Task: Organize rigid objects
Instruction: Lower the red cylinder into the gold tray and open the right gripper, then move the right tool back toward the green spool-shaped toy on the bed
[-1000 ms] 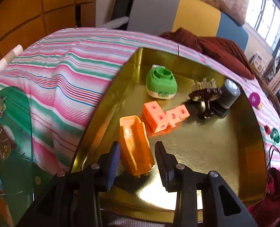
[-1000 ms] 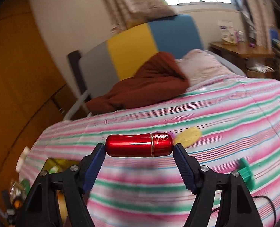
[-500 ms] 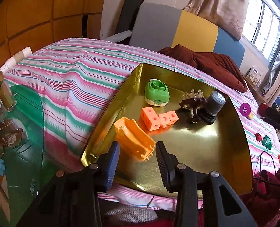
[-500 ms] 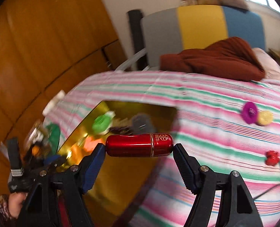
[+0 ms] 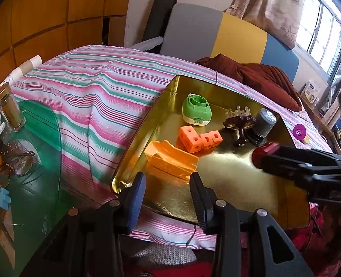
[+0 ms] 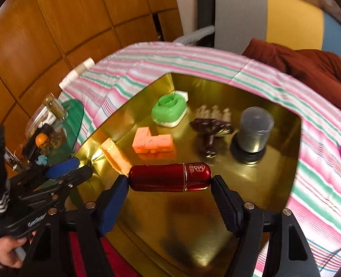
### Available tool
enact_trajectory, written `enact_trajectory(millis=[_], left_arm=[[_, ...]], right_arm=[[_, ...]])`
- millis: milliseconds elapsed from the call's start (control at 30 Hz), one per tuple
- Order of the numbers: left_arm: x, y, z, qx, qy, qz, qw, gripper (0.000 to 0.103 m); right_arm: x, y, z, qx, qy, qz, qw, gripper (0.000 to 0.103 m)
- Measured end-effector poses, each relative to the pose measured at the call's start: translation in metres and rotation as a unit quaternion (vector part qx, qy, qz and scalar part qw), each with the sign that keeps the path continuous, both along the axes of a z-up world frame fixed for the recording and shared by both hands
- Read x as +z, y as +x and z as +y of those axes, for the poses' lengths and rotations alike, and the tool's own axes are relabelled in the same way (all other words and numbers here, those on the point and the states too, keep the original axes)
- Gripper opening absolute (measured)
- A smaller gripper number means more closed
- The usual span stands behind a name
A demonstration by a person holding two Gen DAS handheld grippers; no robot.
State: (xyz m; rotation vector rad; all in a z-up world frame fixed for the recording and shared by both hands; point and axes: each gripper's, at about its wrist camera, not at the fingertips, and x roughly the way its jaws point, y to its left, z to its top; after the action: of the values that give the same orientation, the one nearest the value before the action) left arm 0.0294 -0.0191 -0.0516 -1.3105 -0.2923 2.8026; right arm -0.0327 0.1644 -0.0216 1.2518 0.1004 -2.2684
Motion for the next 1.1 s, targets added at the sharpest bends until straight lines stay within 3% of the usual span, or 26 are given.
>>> enact_trajectory(millis=[200,533,1100], left_arm=[[-0.001,0.001,-0.004,0.002,0.006,-0.001,1.0000,0.040],[-0.001,0.003,-0.008,0.003,0.011,0.002,0.9999,0.040],[0.003,0.006,-0.006,0.003,0.018,0.009,0.9998,0.040]], right_arm=[[-0.020,-0.010,-0.018,-0.001,0.021,-0.036,0.999,0.074],[-0.031,-0.018,-0.032,-0.016,0.022,-0.045,0.999,0.075],[-0.008,0.010,-0.001,-0.036,0.004,-0.006,0.999,0.075]])
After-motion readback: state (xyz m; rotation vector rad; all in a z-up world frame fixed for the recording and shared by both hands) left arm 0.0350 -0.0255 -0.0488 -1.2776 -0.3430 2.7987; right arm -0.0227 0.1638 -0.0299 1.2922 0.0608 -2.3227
